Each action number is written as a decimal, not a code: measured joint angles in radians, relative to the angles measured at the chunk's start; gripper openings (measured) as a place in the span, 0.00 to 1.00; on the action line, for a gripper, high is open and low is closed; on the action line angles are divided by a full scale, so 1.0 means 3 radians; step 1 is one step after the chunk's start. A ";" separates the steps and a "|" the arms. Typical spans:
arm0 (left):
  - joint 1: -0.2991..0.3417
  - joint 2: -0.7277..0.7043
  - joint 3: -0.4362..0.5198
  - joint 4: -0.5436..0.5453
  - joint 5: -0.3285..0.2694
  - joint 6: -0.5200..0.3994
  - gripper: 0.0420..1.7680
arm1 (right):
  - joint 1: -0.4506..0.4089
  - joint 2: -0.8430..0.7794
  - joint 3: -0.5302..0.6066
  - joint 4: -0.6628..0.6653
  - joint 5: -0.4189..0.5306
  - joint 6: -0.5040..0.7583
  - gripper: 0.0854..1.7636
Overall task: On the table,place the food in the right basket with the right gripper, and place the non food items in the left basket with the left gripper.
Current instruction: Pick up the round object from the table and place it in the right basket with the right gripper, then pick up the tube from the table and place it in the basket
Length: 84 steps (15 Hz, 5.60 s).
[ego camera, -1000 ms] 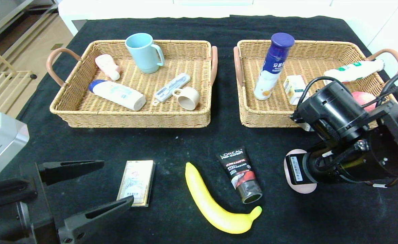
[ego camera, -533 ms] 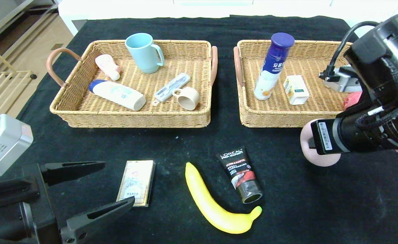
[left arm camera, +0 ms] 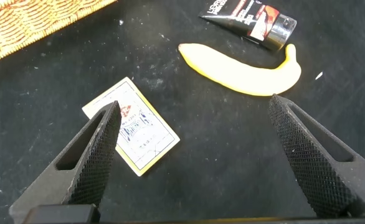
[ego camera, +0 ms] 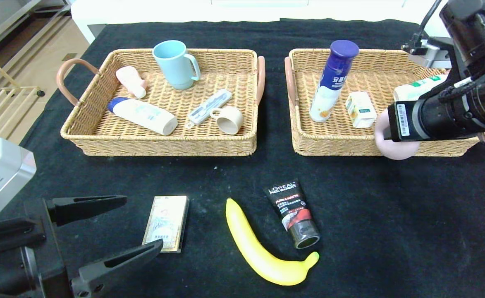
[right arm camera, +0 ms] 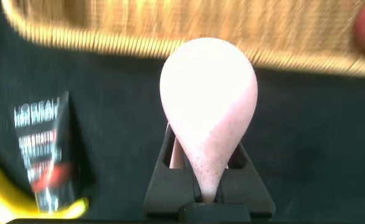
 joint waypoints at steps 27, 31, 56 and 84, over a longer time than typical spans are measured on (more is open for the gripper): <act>0.0001 -0.0034 -0.0003 -0.0009 0.0003 0.0007 0.97 | -0.0759 0.0555 -0.0456 -0.0696 0.0001 -0.0267 0.60; 0.0000 -0.0035 0.0000 -0.0005 0.0001 0.0016 0.97 | -0.0739 0.0496 -0.0436 -0.0680 0.0003 -0.0271 0.75; -0.0002 -0.0082 -0.0019 0.0002 0.0011 0.0052 0.97 | 0.1062 -0.0591 0.1315 -0.0686 -0.0196 -0.0096 0.96; 0.0000 -0.0149 -0.0057 0.0010 0.0011 0.0058 0.97 | 0.1508 0.0679 0.0770 -0.0701 -0.0504 0.0294 0.97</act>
